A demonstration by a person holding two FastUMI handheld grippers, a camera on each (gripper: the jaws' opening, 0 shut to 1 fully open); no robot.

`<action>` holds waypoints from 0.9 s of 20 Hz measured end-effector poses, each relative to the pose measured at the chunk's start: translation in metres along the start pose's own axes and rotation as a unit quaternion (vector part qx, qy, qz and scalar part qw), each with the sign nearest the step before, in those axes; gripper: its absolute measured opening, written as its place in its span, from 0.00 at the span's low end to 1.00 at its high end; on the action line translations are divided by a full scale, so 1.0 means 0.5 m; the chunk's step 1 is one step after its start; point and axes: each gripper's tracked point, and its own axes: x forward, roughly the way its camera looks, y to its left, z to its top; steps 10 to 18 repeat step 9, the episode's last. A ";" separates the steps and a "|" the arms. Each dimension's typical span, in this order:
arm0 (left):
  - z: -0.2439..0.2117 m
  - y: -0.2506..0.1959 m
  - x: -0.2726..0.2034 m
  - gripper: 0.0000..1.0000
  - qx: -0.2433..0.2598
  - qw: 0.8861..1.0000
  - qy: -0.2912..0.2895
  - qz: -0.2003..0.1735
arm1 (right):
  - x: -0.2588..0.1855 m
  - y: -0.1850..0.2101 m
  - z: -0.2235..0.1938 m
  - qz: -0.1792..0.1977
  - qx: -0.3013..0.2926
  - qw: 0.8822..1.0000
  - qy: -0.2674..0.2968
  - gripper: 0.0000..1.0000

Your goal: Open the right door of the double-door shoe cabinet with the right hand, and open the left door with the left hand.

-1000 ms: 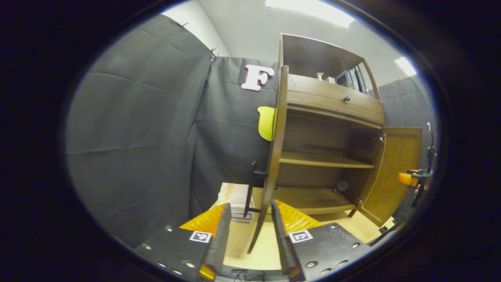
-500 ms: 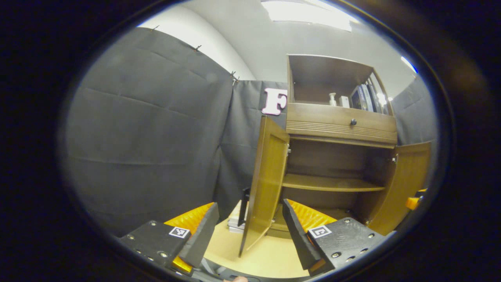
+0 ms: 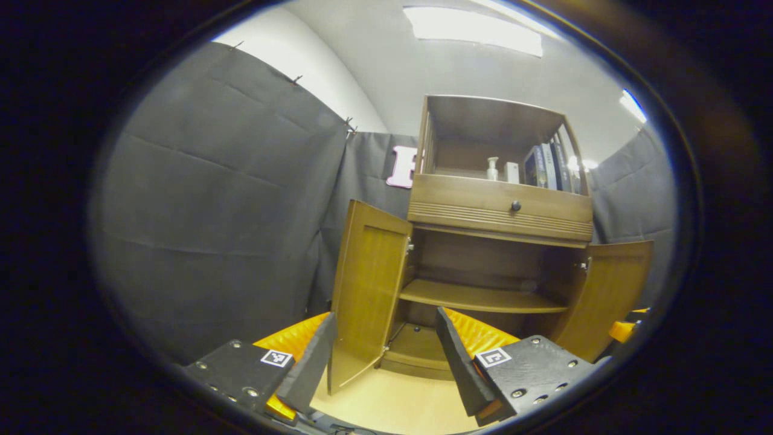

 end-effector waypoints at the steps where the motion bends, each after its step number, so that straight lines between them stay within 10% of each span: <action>1: 0.007 -0.008 0.008 0.92 0.007 1.000 -0.003 -0.004 | -0.002 -0.001 0.006 -0.004 0.004 1.000 -0.004 1.00; 18: -0.015 -0.068 0.051 0.92 0.034 0.997 0.011 -0.064 | -0.009 0.019 0.026 -0.044 0.016 0.999 -0.018 0.97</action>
